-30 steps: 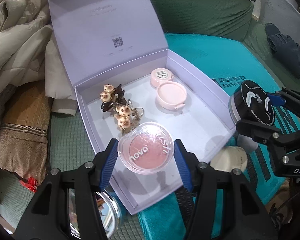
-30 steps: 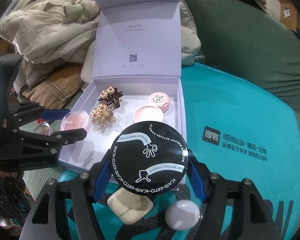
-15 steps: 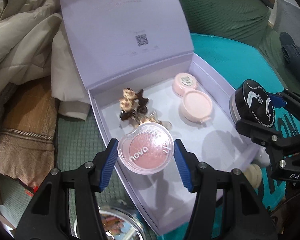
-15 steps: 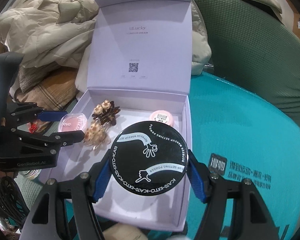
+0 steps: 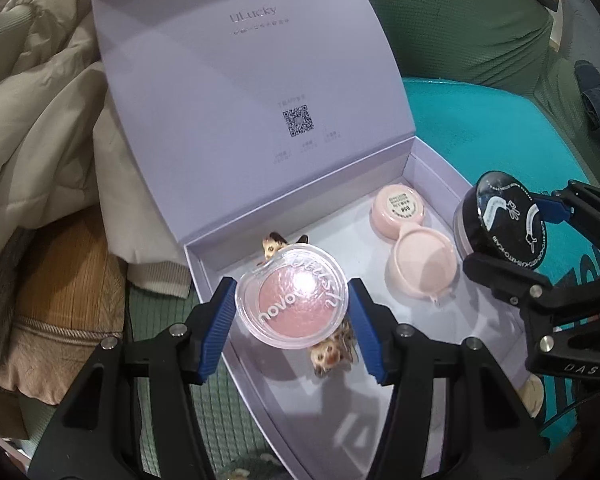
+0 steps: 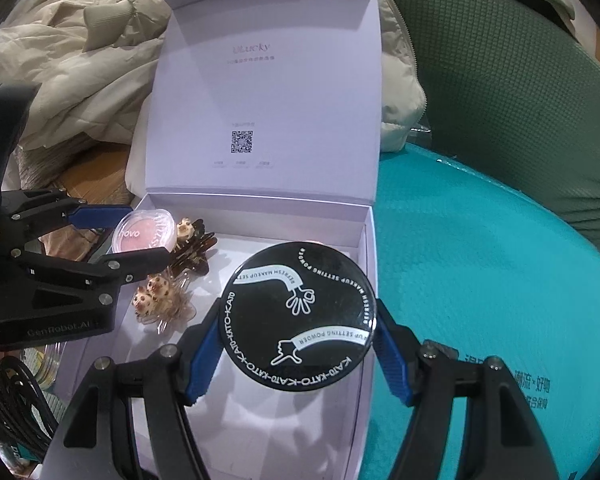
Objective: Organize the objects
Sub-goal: 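Lower the novo blush into the box with the left tool while the right tool sets the black tin inside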
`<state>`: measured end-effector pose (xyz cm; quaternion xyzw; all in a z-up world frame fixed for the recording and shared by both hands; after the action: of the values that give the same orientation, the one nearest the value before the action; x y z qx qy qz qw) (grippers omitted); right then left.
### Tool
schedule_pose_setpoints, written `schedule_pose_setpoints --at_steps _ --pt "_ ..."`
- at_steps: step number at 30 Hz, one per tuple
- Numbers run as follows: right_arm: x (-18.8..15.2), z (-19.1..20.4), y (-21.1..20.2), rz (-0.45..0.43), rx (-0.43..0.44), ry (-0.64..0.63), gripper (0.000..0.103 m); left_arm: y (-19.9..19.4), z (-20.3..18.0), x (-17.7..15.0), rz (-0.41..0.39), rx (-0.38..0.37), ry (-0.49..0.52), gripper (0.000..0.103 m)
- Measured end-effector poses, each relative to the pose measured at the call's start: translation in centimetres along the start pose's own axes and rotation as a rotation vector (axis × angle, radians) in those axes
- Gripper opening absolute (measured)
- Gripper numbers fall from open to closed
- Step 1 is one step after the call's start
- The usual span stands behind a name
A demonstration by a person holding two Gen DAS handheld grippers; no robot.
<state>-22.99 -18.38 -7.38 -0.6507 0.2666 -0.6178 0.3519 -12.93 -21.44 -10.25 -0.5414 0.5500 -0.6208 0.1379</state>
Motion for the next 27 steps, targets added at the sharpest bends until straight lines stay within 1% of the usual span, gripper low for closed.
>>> schedule_pose_setpoints --at_steps 3,7,8,15,23,27 --pt "0.2 -0.1 0.7 0.005 0.004 -0.003 0.07 0.7 -0.1 0.4 0.004 0.014 0.006 0.054" --pt "0.1 0.2 1.8 0.019 0.018 -0.002 0.07 1.4 -0.2 0.7 0.014 0.009 -0.008 0.054" --pt "0.0 0.2 2.0 0.026 0.004 -0.004 0.07 1.5 -0.2 0.8 0.012 0.006 -0.01 0.054" --pt "-0.3 0.7 3.0 0.051 0.037 -0.002 0.07 2.6 0.1 1.2 0.015 0.012 -0.013 0.054" --pt "-0.4 0.7 4.0 0.084 0.014 -0.018 0.07 4.2 0.2 1.6 0.031 0.006 -0.027 0.054" --pt "-0.2 0.8 4.4 0.1 -0.007 -0.03 0.07 4.7 0.3 2.1 0.02 0.014 -0.027 0.054"
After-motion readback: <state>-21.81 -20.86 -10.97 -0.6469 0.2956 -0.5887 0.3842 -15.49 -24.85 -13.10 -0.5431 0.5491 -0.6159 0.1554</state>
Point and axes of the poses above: each gripper's, at about its wrist camera, not at the fingertips, and y roughly the way its jaws point, z to its left, x to its top, the point moved 7 cm from there along y, roughly the way its jaws point, and after that the axes turned 8 degrees about -y, right-handed, at the moved point
